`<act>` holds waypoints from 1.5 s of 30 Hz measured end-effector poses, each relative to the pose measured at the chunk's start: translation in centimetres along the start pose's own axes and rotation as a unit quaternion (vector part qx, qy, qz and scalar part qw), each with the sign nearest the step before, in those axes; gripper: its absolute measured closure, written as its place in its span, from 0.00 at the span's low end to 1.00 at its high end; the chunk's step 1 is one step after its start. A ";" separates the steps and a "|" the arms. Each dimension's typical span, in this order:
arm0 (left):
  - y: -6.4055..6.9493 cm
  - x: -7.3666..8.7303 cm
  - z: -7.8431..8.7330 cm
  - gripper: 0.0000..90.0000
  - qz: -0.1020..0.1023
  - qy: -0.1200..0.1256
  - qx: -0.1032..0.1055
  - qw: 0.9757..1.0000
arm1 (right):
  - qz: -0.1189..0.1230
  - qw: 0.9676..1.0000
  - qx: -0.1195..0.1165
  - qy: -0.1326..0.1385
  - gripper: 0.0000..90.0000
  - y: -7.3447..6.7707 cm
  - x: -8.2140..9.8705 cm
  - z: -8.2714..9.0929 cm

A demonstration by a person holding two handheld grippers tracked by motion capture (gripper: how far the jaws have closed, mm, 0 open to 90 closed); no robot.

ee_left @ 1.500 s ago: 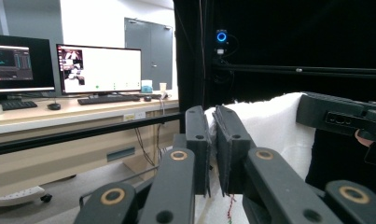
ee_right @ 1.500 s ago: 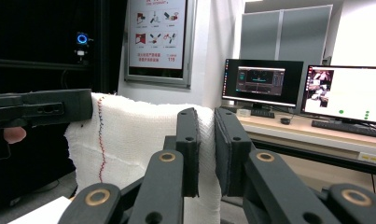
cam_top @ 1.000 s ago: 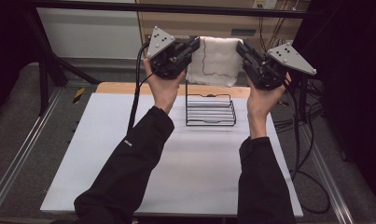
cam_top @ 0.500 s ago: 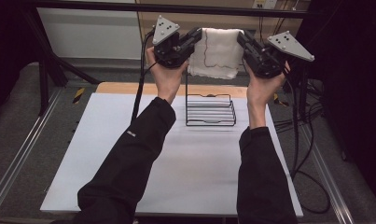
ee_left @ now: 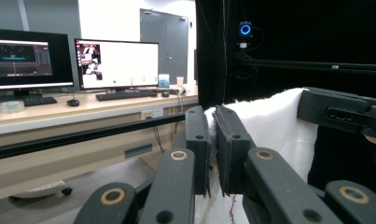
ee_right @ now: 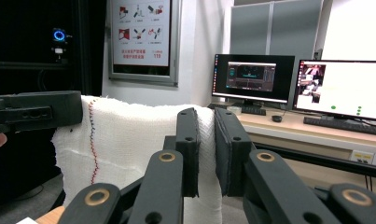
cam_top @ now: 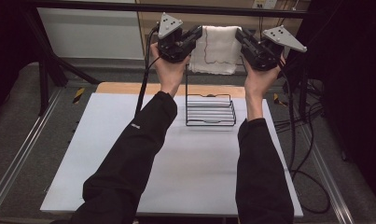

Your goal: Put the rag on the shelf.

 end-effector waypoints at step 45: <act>0.4 5.2 0.8 0.93 -0.017 -0.049 0.028 0.998 | -0.001 0.999 -0.019 -0.051 0.89 0.1 5.0 1.3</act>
Point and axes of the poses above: each handheld gripper's, and its own axes: z roughly backward along the jaws, x roughly out of its underside, y roughly to its right, the point moved 8 cm from there along -z, roughly forward along the jaws, and after that the axes turned 2 degrees about -x, right-handed, at the moved point
